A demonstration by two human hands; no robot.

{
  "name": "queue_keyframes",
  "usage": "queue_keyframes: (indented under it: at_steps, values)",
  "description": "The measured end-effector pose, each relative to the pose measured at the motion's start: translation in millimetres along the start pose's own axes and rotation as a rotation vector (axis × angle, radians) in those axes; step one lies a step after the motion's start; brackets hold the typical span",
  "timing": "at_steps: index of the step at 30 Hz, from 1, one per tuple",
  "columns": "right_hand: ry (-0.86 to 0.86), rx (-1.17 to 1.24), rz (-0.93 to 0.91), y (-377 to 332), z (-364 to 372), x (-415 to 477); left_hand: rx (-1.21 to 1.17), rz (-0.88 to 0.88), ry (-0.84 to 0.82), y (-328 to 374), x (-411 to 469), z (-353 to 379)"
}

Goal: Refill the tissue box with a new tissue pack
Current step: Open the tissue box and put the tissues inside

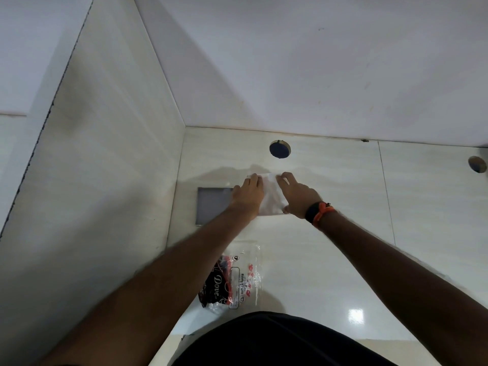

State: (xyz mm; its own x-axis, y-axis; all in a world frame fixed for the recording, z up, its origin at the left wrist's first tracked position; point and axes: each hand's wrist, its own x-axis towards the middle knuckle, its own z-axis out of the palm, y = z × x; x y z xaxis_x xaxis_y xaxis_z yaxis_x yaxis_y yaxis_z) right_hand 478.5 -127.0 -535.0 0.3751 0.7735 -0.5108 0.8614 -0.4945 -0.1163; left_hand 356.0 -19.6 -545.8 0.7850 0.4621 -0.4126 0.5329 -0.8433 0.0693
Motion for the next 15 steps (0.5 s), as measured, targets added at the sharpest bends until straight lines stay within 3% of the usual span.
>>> queue_keyframes:
  at_steps: [15]
  values:
    - [0.03,-0.038,0.052,-6,25,10,0.064,-0.054,-0.095,10,3,11]
